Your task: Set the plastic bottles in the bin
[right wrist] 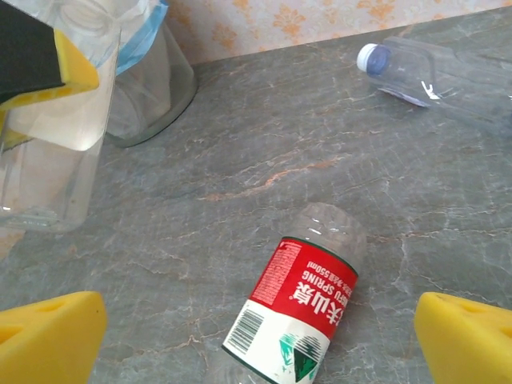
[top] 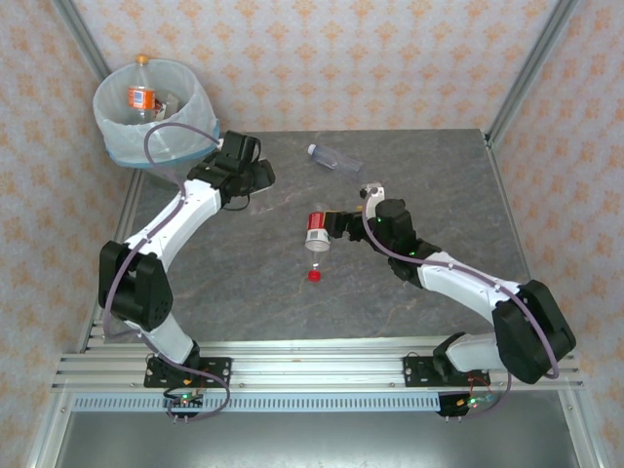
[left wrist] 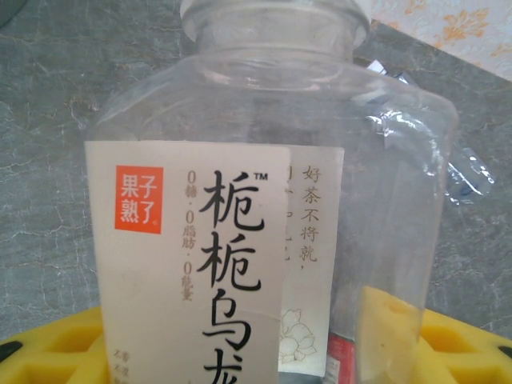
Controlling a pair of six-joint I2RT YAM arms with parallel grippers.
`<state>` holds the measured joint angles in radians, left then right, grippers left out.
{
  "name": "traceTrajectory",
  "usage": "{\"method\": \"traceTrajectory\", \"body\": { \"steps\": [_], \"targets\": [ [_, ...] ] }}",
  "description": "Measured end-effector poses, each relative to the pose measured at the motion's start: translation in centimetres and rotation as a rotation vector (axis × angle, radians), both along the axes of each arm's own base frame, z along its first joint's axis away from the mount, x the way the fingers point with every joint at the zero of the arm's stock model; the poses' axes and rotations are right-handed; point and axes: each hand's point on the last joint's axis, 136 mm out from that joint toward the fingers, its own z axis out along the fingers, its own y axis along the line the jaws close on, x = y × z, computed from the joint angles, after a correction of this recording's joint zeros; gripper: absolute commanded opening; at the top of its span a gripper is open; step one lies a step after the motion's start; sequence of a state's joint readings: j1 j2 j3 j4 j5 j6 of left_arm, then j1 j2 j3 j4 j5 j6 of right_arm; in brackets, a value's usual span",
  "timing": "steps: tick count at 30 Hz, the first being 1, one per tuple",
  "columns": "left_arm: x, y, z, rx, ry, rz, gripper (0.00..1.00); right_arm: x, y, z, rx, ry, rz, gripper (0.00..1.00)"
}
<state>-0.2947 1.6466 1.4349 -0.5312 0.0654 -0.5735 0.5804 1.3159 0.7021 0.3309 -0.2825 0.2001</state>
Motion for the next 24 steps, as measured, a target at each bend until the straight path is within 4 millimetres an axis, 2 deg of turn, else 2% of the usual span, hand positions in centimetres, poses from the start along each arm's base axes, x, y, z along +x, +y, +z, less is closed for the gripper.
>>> {"method": "traceTrajectory", "body": {
  "steps": [4, 10, 18, 24],
  "targets": [
    [-0.2, 0.5, 1.3, 0.007, -0.032, 0.014, 0.0, -0.5, 0.9, 0.3, 0.0, -0.009, 0.044, 0.99],
    [-1.3, 1.7, 4.4, 0.022, -0.112, 0.047, 0.0, -1.4, 2.8, 1.4, -0.009, -0.049, 0.118, 0.99],
    [-2.4, 4.8, 8.7, 0.065, -0.234, 0.121, 0.0, -2.1, 4.8, 2.5, -0.037, -0.104, 0.198, 0.99],
    [-2.2, 7.5, 10.5, 0.124, -0.279, 0.189, 0.0, -2.4, 5.8, 2.2, -0.068, -0.12, 0.244, 0.99]
  ]
}}
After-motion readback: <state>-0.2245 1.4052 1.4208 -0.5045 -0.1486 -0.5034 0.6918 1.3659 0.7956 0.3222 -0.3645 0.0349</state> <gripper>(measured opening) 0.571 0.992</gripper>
